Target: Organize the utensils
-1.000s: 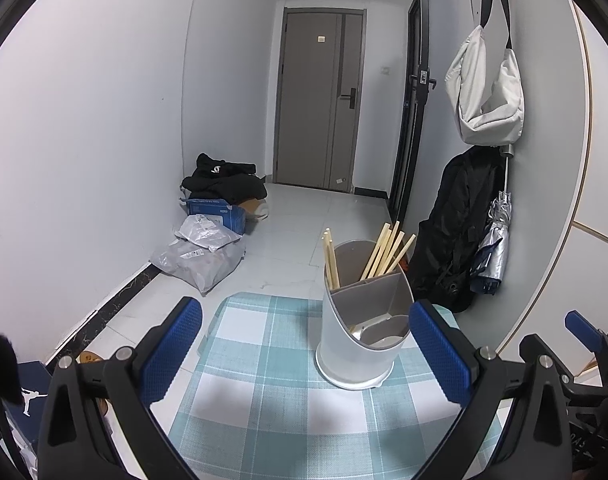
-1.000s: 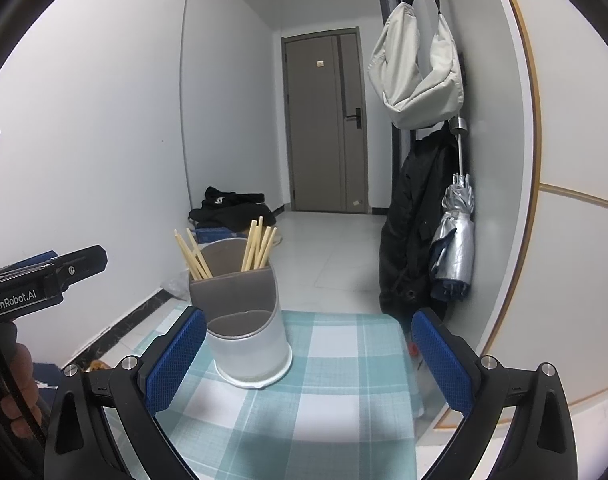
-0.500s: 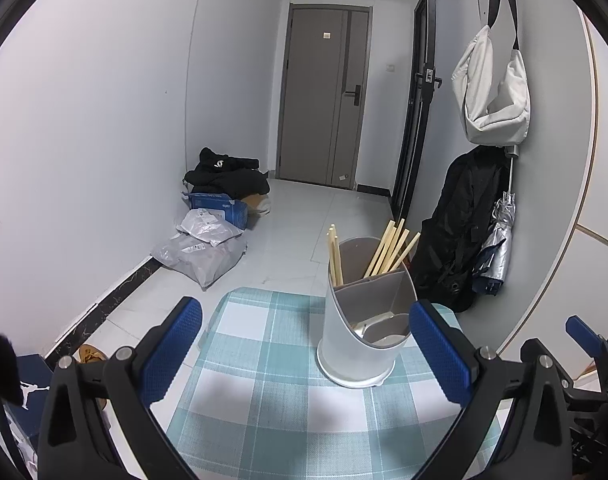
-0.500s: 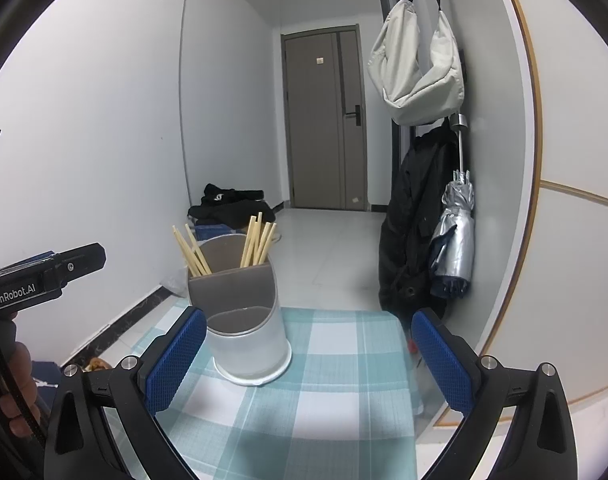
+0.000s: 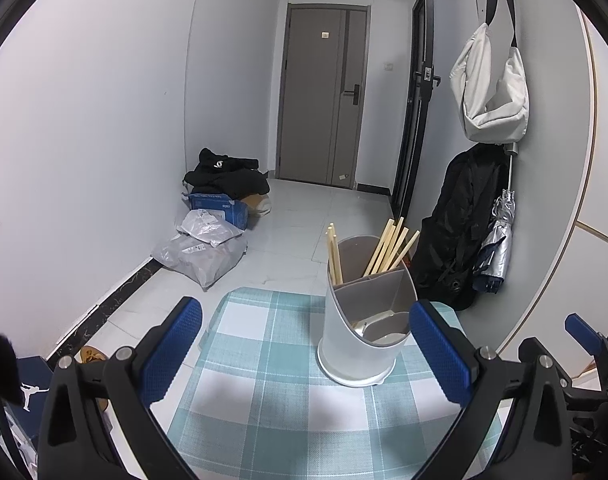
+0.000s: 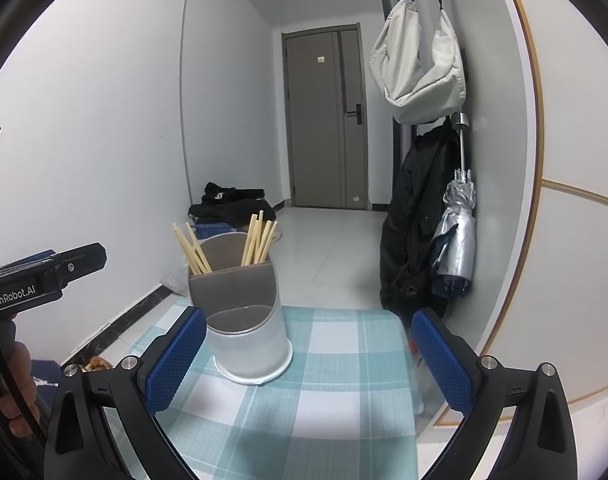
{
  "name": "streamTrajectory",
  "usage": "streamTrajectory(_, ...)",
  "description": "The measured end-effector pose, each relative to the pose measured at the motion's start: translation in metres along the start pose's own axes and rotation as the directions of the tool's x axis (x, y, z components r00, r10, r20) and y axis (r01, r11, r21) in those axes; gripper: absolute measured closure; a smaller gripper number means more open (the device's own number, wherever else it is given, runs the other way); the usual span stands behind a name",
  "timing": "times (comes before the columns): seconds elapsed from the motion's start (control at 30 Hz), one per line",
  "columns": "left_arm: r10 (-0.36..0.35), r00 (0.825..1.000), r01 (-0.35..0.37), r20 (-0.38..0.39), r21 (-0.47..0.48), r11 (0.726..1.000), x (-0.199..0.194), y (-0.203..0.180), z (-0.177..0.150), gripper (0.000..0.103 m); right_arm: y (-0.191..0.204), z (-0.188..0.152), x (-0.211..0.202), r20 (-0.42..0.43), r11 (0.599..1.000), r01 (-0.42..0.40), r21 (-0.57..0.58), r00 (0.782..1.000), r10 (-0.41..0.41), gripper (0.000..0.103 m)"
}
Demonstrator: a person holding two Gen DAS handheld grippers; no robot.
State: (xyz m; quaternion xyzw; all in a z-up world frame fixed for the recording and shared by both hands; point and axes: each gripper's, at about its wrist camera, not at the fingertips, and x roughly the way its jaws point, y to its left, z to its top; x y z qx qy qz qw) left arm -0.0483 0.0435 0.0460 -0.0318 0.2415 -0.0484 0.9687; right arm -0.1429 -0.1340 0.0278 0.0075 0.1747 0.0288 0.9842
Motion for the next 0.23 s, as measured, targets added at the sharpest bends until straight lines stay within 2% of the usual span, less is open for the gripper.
streamTrajectory(0.23,0.006,1.000,-0.006,0.001,0.008,1.000,-0.0011,-0.0011,-0.0009,0.001,0.0008,-0.0010,0.0023,-0.008,1.000,0.001,0.000,1.000,-0.001,0.000)
